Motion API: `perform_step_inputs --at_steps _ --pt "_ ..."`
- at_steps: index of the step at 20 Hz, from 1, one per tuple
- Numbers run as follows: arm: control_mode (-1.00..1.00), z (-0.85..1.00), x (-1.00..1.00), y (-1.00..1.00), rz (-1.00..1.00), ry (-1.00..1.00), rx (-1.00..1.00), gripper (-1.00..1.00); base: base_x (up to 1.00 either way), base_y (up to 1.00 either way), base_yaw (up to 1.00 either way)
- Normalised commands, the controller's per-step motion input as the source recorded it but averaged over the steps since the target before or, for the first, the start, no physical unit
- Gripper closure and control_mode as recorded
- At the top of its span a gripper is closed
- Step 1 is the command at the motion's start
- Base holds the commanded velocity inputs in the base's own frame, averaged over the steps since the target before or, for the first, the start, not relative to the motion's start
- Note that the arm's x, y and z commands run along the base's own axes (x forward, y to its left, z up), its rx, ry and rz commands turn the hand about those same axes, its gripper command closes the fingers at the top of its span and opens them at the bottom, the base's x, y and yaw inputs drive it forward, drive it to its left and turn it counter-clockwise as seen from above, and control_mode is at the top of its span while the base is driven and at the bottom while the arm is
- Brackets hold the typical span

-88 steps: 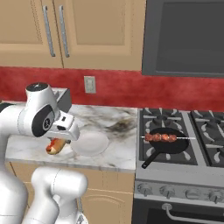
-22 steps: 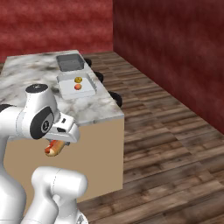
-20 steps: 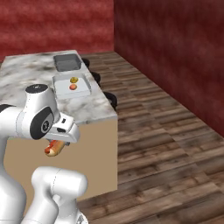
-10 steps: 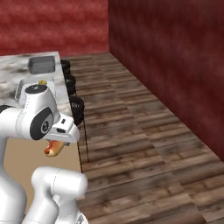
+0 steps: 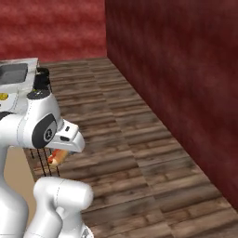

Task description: Place the cold items (lemon and mango) from the fridge in one tupperware on the dining counter. Place the warm items (kebab skewer and hot dog) in the stove area in another tupperware.

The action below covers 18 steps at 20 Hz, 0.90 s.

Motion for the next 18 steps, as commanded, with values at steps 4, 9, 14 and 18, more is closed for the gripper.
perform_step_inputs --at_steps 4,9,14,18 --pt "1.00 0.00 0.00 0.00 0.00 0.00 0.00 1.00 1.00 -1.00 0.09" --pt "1.00 0.00 0.00 0.00 0.00 0.00 0.00 1.00 0.99 -1.00 0.06" --pt "1.00 0.00 0.00 0.00 0.00 0.00 0.00 1.00 1.00 -0.69 0.02" --pt "1.00 0.00 0.00 0.00 0.00 0.00 0.00 1.00 1.00 -0.06 0.05"
